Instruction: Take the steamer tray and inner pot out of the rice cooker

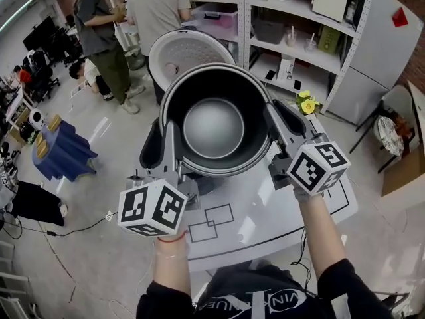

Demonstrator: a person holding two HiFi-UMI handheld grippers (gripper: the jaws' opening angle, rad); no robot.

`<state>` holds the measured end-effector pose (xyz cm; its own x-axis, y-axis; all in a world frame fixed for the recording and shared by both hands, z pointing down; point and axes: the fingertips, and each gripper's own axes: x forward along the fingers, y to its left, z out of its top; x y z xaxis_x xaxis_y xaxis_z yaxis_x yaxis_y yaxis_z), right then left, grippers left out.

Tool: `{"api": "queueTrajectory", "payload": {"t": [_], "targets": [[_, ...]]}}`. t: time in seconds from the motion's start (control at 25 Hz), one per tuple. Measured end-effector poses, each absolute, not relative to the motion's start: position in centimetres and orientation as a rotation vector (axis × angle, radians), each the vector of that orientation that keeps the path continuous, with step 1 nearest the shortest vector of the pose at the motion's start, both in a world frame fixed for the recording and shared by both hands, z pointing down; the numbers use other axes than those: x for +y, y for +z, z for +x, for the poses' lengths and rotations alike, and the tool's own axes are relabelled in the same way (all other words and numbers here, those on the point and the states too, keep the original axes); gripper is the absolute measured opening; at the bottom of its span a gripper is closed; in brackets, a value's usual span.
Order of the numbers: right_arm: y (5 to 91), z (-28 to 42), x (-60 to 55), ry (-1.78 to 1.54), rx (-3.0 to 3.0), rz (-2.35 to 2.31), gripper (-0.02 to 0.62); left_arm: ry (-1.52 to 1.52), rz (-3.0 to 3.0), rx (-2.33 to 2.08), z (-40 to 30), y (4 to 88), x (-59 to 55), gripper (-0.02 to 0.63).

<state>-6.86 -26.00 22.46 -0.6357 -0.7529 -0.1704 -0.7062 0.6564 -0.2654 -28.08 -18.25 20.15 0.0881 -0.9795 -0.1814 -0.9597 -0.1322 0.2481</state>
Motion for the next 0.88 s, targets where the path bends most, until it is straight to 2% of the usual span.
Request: {"api": "queueTrajectory", "payload": {"t": [0.88], "targets": [[27.3,11.9,-19.9,-0.347,2.532,-1.419,0.069,-0.374,2.269,-1.741,-10.6,27.2,-16.3,0.109]]}}
